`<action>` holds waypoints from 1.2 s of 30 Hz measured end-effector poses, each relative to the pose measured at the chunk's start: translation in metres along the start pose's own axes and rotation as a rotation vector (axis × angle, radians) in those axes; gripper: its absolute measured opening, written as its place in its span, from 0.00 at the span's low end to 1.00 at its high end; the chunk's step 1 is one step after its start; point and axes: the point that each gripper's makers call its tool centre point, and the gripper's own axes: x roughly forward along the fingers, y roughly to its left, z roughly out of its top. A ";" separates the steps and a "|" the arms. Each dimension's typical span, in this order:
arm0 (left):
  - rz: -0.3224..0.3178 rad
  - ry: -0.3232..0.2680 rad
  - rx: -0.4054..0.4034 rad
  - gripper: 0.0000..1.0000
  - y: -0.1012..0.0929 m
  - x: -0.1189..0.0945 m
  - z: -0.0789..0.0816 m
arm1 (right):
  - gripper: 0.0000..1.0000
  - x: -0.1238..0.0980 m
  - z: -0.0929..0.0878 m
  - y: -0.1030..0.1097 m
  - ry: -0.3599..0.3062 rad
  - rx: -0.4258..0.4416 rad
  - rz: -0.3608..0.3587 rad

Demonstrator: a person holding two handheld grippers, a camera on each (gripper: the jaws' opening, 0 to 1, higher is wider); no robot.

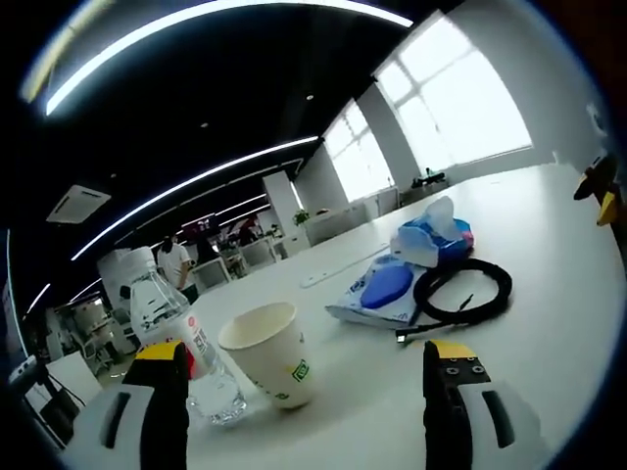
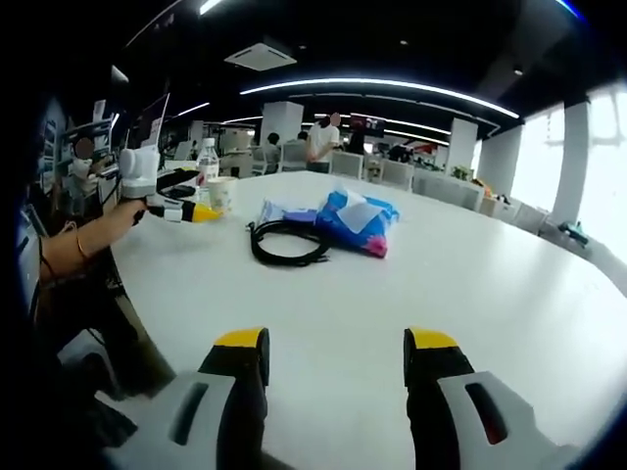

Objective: Arrange the tabletop items into an orderly group along one side of the table until the central work area is clear of visible clutter.

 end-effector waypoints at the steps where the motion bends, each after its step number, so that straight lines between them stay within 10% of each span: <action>1: -0.002 0.000 0.002 1.00 -0.001 -0.001 0.001 | 0.53 0.001 0.002 0.000 -0.002 -0.002 0.003; 36: -0.178 -0.043 0.074 1.00 -0.057 -0.012 0.024 | 0.54 0.046 0.035 0.021 -0.003 -0.018 0.153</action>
